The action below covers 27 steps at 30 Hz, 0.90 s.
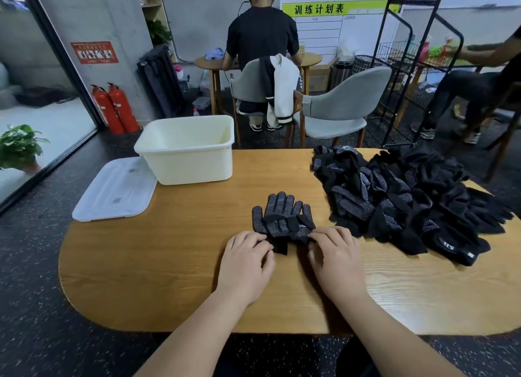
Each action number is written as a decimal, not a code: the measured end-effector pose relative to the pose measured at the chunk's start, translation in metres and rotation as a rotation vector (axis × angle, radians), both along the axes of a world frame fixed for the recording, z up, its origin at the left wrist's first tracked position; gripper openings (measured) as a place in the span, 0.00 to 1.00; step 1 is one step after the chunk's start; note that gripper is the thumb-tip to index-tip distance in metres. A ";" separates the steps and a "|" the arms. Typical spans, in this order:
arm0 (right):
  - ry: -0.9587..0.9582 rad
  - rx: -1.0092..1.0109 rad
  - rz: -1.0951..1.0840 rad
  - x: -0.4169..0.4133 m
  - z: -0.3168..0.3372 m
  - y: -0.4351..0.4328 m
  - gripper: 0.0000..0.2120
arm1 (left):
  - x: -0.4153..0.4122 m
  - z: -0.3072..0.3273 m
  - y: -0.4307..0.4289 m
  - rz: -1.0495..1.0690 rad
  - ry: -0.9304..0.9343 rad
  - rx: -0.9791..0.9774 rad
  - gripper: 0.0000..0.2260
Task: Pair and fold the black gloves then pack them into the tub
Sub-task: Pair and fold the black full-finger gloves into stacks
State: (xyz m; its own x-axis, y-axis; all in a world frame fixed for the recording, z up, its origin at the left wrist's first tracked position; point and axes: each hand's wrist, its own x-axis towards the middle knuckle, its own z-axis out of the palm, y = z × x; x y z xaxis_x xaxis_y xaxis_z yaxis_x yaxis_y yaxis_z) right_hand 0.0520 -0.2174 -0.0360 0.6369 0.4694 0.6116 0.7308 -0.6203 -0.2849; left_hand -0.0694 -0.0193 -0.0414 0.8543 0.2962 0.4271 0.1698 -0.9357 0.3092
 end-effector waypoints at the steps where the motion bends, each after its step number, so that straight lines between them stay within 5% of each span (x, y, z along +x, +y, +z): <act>1: 0.001 -0.006 0.017 -0.001 0.001 0.000 0.10 | -0.003 -0.001 0.002 0.004 -0.002 0.010 0.14; 6: 0.004 -0.160 0.235 -0.008 0.004 0.005 0.10 | -0.018 -0.003 0.009 0.015 0.023 0.070 0.13; 12: 0.056 -0.204 0.242 0.001 0.021 0.008 0.03 | -0.021 0.000 0.005 0.013 0.045 0.064 0.16; 17: 0.404 0.032 0.170 0.016 0.106 0.022 0.02 | -0.021 0.002 0.003 0.063 0.049 0.066 0.16; 20: 0.550 -0.071 0.197 0.038 0.152 0.027 0.03 | -0.021 0.003 0.003 0.088 0.070 0.070 0.15; 27: 0.292 0.185 0.106 0.050 0.191 0.037 0.04 | -0.023 0.009 0.001 0.138 0.091 0.070 0.15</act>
State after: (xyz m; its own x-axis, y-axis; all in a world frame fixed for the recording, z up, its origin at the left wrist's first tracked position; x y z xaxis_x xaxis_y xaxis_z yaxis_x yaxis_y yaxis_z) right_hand 0.1020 -0.1805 0.1552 0.7511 0.4403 0.4920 0.6594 -0.4638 -0.5916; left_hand -0.0926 -0.0179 -0.0329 0.8436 0.3859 0.3733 0.3227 -0.9202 0.2217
